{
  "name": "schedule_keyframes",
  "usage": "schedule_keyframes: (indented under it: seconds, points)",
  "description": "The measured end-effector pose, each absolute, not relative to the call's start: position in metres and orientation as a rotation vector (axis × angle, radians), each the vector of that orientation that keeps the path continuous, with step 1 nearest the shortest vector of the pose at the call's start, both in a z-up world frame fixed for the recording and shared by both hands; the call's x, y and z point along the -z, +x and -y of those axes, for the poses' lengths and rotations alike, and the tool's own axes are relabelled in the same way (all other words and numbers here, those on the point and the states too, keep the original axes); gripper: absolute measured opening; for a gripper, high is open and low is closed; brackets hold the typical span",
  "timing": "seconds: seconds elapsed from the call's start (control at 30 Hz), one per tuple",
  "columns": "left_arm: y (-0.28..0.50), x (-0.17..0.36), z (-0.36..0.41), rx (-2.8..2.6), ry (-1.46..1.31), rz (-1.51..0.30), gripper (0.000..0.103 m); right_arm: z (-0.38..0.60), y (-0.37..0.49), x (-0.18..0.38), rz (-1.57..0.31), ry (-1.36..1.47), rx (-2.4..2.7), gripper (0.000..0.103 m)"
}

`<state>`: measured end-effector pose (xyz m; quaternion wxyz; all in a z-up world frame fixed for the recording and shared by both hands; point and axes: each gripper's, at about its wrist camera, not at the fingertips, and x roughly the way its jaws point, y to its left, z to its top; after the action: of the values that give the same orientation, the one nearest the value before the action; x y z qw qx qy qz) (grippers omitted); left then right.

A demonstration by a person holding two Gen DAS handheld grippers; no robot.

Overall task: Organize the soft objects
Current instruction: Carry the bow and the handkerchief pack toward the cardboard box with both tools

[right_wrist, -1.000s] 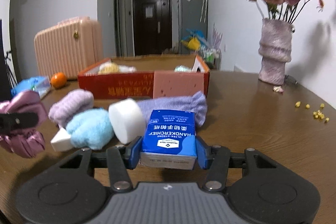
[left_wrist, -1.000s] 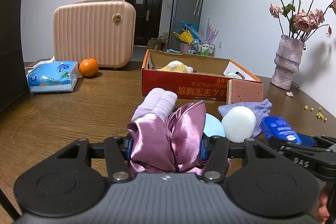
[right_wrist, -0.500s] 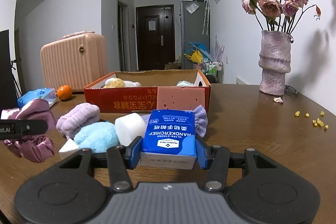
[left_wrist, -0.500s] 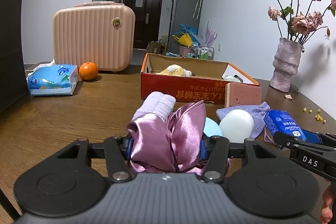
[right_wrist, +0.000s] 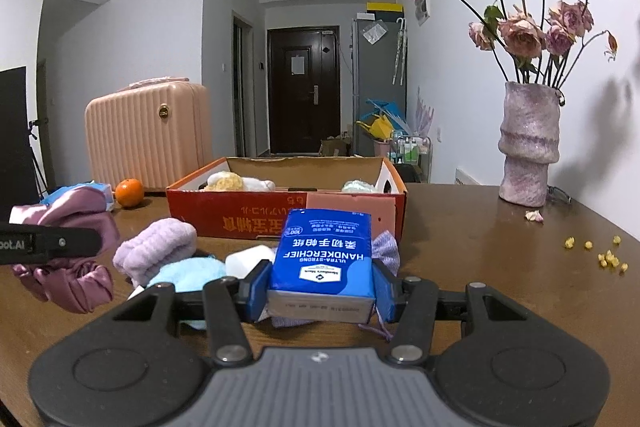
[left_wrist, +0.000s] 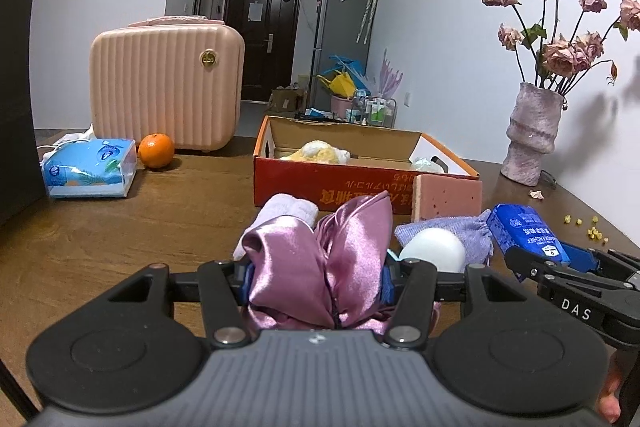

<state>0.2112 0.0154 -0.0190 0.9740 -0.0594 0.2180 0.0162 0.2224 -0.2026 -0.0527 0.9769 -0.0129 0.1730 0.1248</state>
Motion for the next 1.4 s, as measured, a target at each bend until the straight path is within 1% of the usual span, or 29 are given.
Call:
schedule_keyframes:
  seconds: [0.53,1.4]
  points:
    - [0.239,-0.009,-0.006,-0.024,-0.119,-0.381,0.054,0.194,0.246,0.034,-0.29,-0.043,-0.267,0.051]
    - [0.313,-0.039,0.0,-0.061,-0.193,-0.31,0.054,0.192,0.325,0.011,-0.235,0.019,-0.233,0.051]
